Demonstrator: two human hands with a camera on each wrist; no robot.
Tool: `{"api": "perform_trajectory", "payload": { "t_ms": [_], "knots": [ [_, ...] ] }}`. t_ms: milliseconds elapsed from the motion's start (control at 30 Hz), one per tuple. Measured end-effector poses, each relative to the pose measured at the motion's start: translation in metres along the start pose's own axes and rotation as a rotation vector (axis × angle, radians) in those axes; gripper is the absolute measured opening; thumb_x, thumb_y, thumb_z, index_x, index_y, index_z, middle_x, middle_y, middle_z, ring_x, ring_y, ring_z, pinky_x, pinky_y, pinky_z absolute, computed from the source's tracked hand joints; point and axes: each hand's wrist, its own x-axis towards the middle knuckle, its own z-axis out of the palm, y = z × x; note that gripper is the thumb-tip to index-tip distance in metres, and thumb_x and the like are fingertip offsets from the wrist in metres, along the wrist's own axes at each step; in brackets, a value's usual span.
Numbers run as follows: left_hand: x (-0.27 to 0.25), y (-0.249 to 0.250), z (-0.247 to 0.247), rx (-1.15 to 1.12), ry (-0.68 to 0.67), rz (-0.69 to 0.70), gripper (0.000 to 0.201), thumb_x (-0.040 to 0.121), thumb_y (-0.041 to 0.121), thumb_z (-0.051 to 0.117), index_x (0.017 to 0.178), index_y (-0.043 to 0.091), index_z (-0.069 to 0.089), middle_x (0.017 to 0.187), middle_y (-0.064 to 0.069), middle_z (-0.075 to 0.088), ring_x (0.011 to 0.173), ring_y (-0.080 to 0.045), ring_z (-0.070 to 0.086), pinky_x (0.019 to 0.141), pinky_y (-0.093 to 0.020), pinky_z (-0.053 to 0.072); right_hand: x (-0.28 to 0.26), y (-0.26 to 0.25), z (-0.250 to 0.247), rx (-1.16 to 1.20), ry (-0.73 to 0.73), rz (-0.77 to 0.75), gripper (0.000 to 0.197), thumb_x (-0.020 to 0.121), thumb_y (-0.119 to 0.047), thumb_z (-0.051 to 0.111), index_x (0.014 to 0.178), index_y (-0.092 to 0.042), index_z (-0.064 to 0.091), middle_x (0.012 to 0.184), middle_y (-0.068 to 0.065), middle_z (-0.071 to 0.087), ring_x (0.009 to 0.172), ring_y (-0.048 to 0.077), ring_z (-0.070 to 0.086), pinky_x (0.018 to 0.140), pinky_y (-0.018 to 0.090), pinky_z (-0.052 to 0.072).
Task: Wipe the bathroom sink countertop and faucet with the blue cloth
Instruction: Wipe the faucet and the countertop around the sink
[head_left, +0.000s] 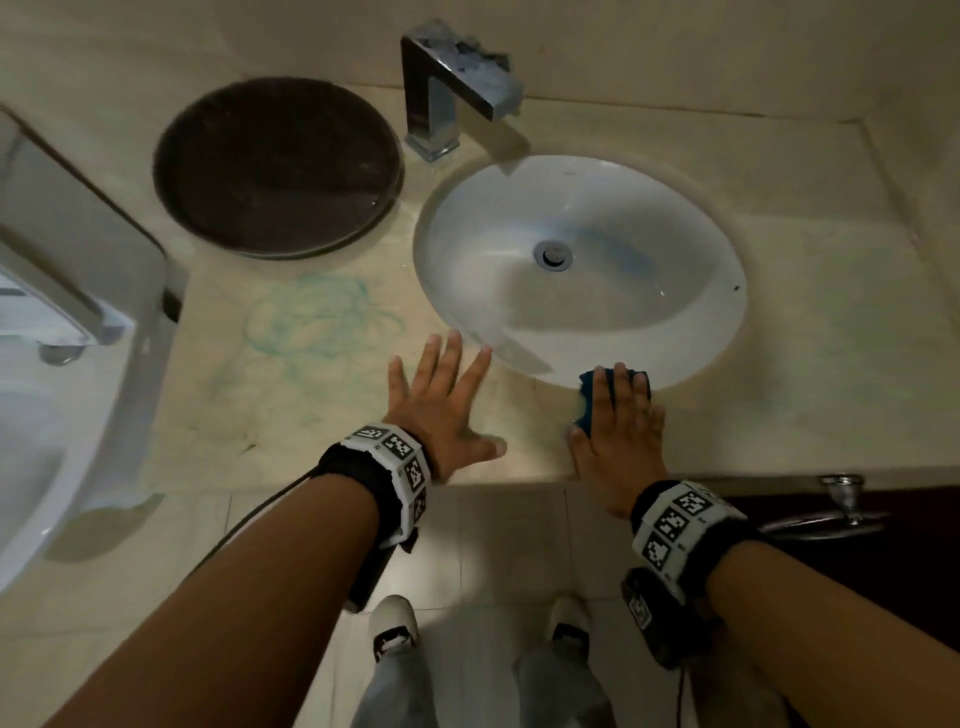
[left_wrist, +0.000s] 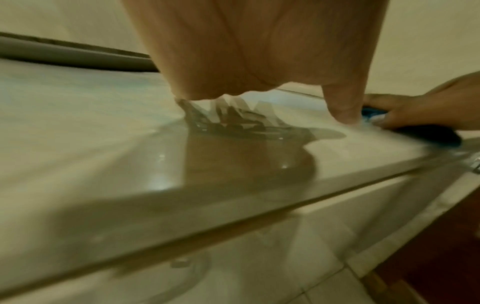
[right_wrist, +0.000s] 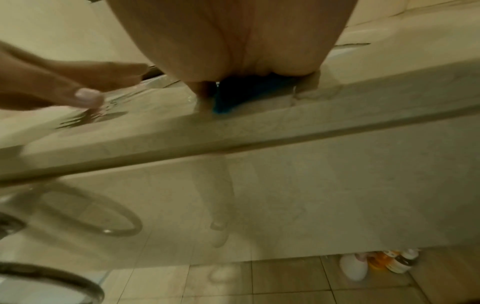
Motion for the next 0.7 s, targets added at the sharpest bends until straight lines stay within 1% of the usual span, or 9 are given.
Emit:
{"api": "perform_trajectory", "payload": {
  "t_ms": [133, 267, 367, 500, 700],
  "knots": [
    [-0.007, -0.043, -0.014, 0.106, -0.023, -0.04, 0.104, 0.076, 0.075, 0.045, 0.143, 0.037, -0.025, 0.149, -0.001, -0.038, 0.138, -0.022, -0.033, 0.111, -0.059, -0.013, 0.005, -0.024, 0.003, 0.021, 0.044, 0.047, 0.07, 0.097, -0.041, 0.027, 0.146, -0.019, -0.018, 0.155, 0.005, -0.021, 0.142, 0.025, -0.021, 0.114, 0.047, -0.012],
    [-0.01, -0.065, -0.012, 0.111, -0.062, -0.1, 0.105, 0.073, 0.08, 0.04, 0.142, 0.038, -0.025, 0.146, 0.001, -0.041, 0.137, -0.022, -0.034, 0.11, -0.061, -0.014, 0.011, -0.039, 0.003, 0.049, 0.057, 0.086, 0.067, 0.097, -0.039, 0.028, 0.147, -0.02, -0.012, 0.157, 0.003, -0.012, 0.143, 0.024, -0.016, 0.114, 0.049, -0.009],
    [-0.009, -0.068, -0.008, 0.127, -0.078, -0.108, 0.103, 0.072, 0.083, 0.036, 0.142, 0.037, -0.026, 0.138, 0.004, -0.048, 0.135, -0.022, -0.038, 0.108, -0.061, -0.016, 0.014, -0.042, 0.002, 0.054, 0.052, 0.104, 0.065, 0.097, -0.039, 0.026, 0.147, -0.022, -0.011, 0.157, 0.002, -0.007, 0.144, 0.023, -0.014, 0.115, 0.051, -0.008],
    [-0.006, -0.068, -0.006, 0.134, -0.086, -0.112, 0.104, 0.071, 0.085, 0.032, 0.14, 0.038, -0.029, 0.137, 0.005, -0.049, 0.134, -0.022, -0.04, 0.108, -0.062, -0.017, 0.023, -0.053, -0.002, 0.053, 0.013, 0.122, 0.06, 0.097, -0.041, 0.021, 0.148, -0.025, -0.008, 0.156, 0.003, 0.002, 0.145, 0.022, -0.006, 0.114, 0.052, -0.011],
    [-0.006, -0.069, -0.007, 0.138, -0.099, -0.107, 0.103, 0.071, 0.086, 0.03, 0.14, 0.037, -0.03, 0.136, 0.004, -0.05, 0.133, -0.023, -0.041, 0.107, -0.062, -0.017, 0.026, -0.057, -0.004, 0.033, 0.028, 0.127, 0.054, 0.097, -0.039, 0.022, 0.147, -0.025, 0.008, 0.149, 0.008, 0.019, 0.141, 0.026, 0.012, 0.114, 0.053, -0.009]
  ]
}}
